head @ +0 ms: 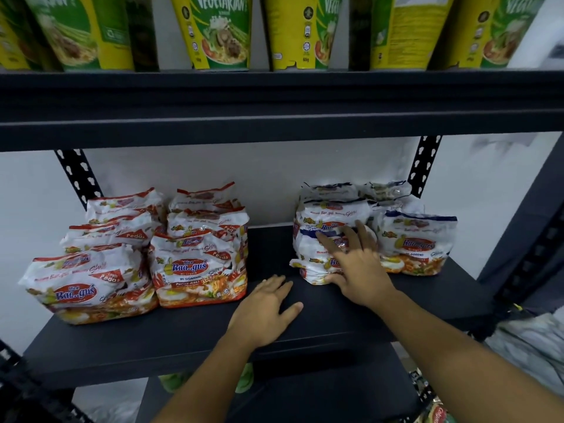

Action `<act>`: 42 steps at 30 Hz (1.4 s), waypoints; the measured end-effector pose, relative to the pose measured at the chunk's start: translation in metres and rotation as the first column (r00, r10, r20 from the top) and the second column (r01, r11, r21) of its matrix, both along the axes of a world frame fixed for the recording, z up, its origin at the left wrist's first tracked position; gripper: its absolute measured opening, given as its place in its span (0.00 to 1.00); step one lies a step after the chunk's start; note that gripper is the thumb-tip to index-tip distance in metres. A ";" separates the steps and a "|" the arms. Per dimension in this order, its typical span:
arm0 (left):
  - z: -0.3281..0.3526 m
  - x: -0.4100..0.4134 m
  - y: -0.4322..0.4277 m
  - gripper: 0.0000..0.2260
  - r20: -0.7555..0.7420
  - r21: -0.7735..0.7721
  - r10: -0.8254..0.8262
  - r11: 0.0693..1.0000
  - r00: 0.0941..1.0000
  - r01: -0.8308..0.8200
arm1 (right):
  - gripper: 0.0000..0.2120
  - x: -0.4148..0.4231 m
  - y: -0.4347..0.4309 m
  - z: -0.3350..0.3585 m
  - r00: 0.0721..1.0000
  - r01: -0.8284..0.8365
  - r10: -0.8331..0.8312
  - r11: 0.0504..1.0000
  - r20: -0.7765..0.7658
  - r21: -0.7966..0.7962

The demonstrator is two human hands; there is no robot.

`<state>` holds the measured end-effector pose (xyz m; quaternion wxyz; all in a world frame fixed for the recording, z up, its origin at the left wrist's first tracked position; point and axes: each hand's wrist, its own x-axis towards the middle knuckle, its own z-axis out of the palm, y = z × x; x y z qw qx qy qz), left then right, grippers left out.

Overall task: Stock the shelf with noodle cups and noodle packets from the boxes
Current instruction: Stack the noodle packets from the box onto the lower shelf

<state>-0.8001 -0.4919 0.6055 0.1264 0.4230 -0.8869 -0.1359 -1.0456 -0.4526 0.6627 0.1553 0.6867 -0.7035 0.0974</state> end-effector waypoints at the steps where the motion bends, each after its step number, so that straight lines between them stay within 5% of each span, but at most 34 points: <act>1: 0.000 0.000 0.000 0.32 -0.003 0.004 0.003 1.000 1.000 -0.003 | 0.47 -0.002 -0.001 -0.001 1.000 -0.007 0.007 1.000 0.005 0.006; 7: 0.003 0.001 0.001 0.32 -0.022 0.020 0.012 1.000 1.000 -0.012 | 0.46 -0.003 0.021 0.000 0.999 -0.053 0.053 0.997 0.001 -0.051; 12: 0.007 0.001 0.003 0.33 -0.038 0.053 0.031 0.998 0.999 -0.029 | 0.33 -0.008 0.063 -0.021 0.958 0.036 0.047 0.959 0.283 -0.281; 21: 0.016 -0.001 0.006 0.37 -0.200 0.108 0.071 0.993 0.977 -0.050 | 0.37 -0.022 0.077 -0.051 0.865 0.059 0.037 0.983 0.501 -0.175; 29: 0.040 -0.041 -0.006 0.57 -0.499 0.306 0.142 0.952 0.855 0.020 | 0.41 -0.023 0.073 -0.052 0.839 0.120 -0.036 0.985 0.543 -0.121; 42: 0.034 -0.082 -0.008 0.41 -0.640 0.195 0.263 0.964 0.722 -0.179 | 0.45 -0.026 0.069 -0.050 0.853 0.064 -0.046 0.998 0.519 -0.018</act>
